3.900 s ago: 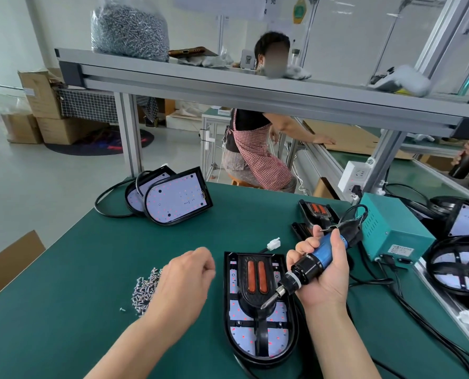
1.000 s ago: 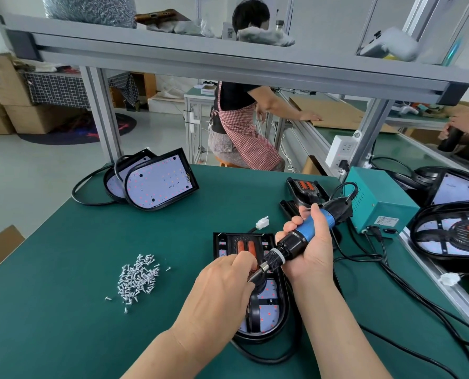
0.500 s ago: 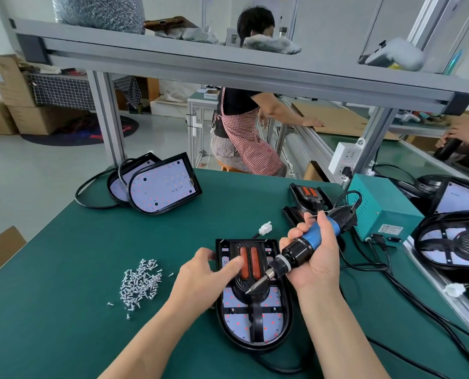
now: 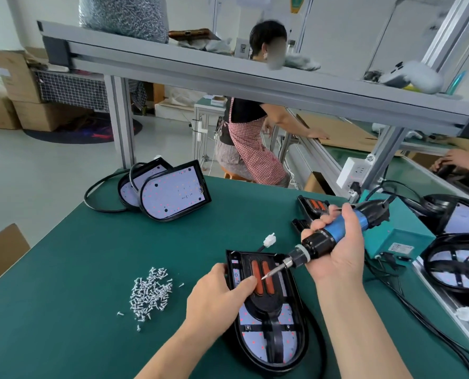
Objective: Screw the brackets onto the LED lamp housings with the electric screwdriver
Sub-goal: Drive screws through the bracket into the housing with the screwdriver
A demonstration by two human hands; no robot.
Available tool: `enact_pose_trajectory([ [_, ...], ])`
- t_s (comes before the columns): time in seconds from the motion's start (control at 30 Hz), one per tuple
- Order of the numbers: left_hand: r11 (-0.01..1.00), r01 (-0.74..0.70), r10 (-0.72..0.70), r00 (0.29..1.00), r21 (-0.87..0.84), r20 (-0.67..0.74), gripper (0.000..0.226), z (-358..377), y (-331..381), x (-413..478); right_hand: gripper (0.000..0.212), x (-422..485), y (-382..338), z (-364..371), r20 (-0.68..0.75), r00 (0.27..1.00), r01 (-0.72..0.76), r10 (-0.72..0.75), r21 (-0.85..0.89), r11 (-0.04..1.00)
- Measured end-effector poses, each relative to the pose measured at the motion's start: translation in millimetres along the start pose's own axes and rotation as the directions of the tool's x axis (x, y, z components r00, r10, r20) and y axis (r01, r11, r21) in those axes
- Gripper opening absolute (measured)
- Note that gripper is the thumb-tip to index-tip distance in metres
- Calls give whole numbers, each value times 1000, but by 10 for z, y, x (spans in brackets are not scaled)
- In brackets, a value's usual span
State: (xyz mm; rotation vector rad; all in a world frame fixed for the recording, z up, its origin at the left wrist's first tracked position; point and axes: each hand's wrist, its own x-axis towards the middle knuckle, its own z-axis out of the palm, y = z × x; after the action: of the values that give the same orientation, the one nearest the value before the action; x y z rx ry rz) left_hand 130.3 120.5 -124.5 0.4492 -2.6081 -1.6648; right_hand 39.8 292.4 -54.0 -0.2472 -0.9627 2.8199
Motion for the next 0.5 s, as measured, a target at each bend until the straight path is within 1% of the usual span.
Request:
enact_pose_trajectory([
  [0.07, 999, -31, 31, 999, -13, -19, 43, -1, -3, -18, 18, 42, -37, 132, 15, 998, 59, -59, -43, 997],
  [0.1, 999, -46, 45, 999, -9, -22, 54, -6, -5, -30, 17, 64, -38, 194, 17, 996, 89, -88, -72, 993],
  [0.13, 998, -63, 63, 998, -12, -20, 70, -11, -4, -46, 16, 84, -32, 256, 18, 993, 119, -118, -98, 988],
  [0.17, 996, -83, 83, 996, -17, -17, 76, -13, -9, -53, 18, 102, -16, 312, 21, 988, 153, -152, -123, 981],
  [0.2, 994, -105, 104, 994, -16, -14, 67, -9, -21, -53, 22, 114, 9, 360, 30, 982, 188, -186, -149, 971],
  [0.23, 993, -120, 119, 993, -22, -14, 51, -11, -24, -55, 24, 123, 39, 402, 47, 975, 223, -218, -175, 959],
  [0.27, 992, -120, 119, 993, -37, -18, 40, -17, -25, -54, 25, 123, 74, 442, 69, 967, 254, -245, -197, 947],
  [0.3, 991, -124, 124, 992, -58, -20, 36, -17, -36, -52, 25, 117, 114, 478, 92, 960, 280, -266, -210, 937],
  [0.43, 987, -143, 141, 990, -72, -30, 39, -11, -63, -38, 24, 68, 275, 589, 183, 935, 344, -305, -251, 905],
  [0.5, 985, -155, 153, 988, -77, -35, 37, -10, -65, -33, 21, 23, 350, 636, 226, 923, 370, -312, -294, 881],
])
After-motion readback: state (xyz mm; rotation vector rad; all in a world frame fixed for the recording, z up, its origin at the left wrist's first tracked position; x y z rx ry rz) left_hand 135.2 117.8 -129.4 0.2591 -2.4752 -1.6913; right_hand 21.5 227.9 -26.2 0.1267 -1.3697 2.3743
